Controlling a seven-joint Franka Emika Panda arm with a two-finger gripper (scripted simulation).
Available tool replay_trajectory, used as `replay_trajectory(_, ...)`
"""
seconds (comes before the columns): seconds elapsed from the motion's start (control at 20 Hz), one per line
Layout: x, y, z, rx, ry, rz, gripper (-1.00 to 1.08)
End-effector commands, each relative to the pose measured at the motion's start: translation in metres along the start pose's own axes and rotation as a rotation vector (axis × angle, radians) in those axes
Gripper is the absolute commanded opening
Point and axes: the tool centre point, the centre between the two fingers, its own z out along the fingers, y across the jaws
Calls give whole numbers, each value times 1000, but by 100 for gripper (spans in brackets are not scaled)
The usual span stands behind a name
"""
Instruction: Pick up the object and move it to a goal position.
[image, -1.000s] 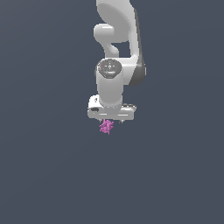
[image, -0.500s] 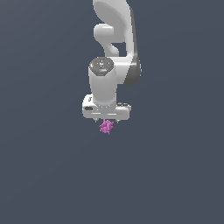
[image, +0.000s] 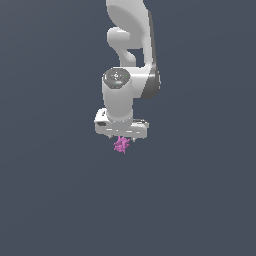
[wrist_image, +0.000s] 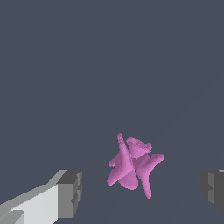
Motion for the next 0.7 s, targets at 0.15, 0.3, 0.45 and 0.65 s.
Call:
replay_trajectory(0.15, -8, 4, 17, -2, 6, 88, 100)
replay_trajectory(0.3, -15, 7, 29, -4, 11, 153, 100)
replay_trajectory(0.45, -21, 9, 38, -6, 15, 208, 100)
replay_trajectory(0.65, -27, 12, 48, -8, 19, 262, 100)
